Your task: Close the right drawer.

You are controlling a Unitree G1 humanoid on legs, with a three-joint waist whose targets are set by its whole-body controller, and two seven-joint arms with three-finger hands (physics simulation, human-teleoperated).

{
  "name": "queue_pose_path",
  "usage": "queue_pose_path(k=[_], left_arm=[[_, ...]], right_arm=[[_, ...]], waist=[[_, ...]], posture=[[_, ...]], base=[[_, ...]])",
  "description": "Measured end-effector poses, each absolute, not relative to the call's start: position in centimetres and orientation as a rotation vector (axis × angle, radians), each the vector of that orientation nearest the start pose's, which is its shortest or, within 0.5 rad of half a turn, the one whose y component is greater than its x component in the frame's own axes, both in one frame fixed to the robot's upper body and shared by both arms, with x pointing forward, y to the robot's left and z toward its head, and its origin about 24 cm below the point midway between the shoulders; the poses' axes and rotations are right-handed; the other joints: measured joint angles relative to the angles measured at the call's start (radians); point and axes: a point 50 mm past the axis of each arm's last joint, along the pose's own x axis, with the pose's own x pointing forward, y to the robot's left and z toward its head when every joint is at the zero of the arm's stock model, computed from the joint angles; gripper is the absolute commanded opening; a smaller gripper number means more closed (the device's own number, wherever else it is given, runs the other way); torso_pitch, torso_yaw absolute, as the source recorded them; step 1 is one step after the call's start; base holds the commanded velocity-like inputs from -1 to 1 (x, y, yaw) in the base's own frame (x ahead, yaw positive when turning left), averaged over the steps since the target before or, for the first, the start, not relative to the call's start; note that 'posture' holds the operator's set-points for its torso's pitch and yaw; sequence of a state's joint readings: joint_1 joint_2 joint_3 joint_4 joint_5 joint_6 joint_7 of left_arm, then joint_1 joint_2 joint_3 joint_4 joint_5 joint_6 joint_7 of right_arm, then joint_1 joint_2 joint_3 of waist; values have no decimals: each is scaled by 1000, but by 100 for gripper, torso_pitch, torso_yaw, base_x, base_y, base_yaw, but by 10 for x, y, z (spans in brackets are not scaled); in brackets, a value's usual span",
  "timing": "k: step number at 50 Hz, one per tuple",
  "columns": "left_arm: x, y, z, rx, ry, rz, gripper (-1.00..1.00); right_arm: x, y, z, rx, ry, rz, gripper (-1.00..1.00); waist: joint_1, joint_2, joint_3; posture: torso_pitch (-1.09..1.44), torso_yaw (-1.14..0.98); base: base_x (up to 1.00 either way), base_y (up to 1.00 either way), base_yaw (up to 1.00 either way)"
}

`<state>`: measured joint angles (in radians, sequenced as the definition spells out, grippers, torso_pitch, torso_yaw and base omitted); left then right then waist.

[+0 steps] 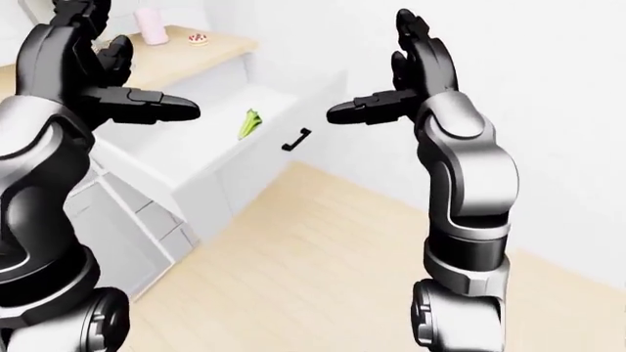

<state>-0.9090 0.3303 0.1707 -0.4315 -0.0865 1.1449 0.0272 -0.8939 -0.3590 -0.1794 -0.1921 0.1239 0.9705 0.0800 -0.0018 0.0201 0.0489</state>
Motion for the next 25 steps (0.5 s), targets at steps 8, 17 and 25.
queue_pose_path(k=[8,17,25], left_arm=[[301,180,298,154,-196,109,100],[300,179,304,156,-222,106,100],[301,171,300,158,-203,61,100]], right_arm=[[334,-173,274,-142,-112,70,100],[330,-176,285,-141,-159,57,100],[333,-184,270,-136,-105,19,100]], waist=[[5,42,-4],[9,-61,-18],[-3,-27,-7]], posture=[[0,0],[0,0],[0,0]], base=[[0,0,-29],[0,0,-24],[0,0,-24]])
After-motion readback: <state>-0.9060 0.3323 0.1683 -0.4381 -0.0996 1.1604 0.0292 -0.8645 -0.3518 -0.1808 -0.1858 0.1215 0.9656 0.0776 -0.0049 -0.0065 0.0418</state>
